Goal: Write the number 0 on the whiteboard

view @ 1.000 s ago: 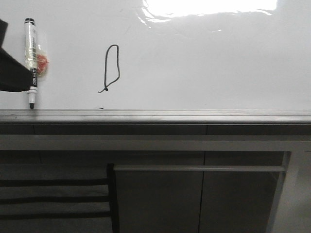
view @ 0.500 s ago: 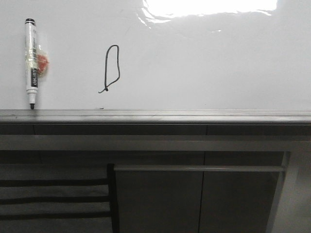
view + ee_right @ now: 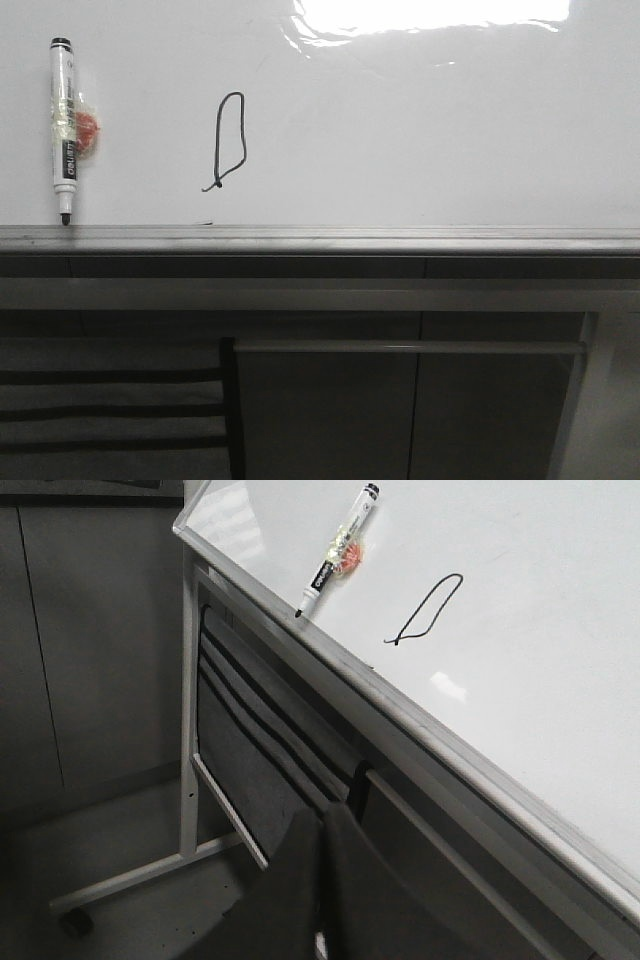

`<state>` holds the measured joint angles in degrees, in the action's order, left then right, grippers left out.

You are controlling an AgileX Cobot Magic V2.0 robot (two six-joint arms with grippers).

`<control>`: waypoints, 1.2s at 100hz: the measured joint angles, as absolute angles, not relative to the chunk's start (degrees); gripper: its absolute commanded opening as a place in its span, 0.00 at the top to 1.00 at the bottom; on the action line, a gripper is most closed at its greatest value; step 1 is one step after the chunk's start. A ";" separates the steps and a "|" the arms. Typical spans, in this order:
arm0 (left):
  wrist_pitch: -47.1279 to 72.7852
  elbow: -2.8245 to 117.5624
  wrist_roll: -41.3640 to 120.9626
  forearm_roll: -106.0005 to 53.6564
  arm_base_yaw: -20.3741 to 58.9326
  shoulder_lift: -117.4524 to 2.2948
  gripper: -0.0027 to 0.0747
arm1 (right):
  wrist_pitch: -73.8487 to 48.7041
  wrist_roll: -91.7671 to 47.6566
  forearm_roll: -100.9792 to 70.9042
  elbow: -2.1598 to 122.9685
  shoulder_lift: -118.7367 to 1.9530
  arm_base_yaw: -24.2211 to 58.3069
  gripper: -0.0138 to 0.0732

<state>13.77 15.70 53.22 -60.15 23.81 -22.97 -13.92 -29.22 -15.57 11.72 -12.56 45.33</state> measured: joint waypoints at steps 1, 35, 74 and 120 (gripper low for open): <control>13.77 15.70 53.22 -60.15 23.81 -22.97 0.99 | -13.92 -29.22 -15.57 11.72 -12.56 45.33 0.91; 14.15 15.70 53.22 -60.24 22.93 -19.36 0.99 | -13.82 -29.09 -15.57 11.72 -12.56 45.33 0.91; 12.00 15.70 53.26 -58.08 5.10 -10.77 0.99 | -13.74 -29.09 -15.65 11.72 -12.56 45.33 0.91; 11.78 7.69 5.88 -13.72 -1.05 -5.92 0.99 | -13.74 -28.99 -15.65 11.72 -12.56 45.33 0.91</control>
<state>11.78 7.69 5.88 -13.72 -1.05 -5.92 -13.74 -28.99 -15.65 11.72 -12.56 45.33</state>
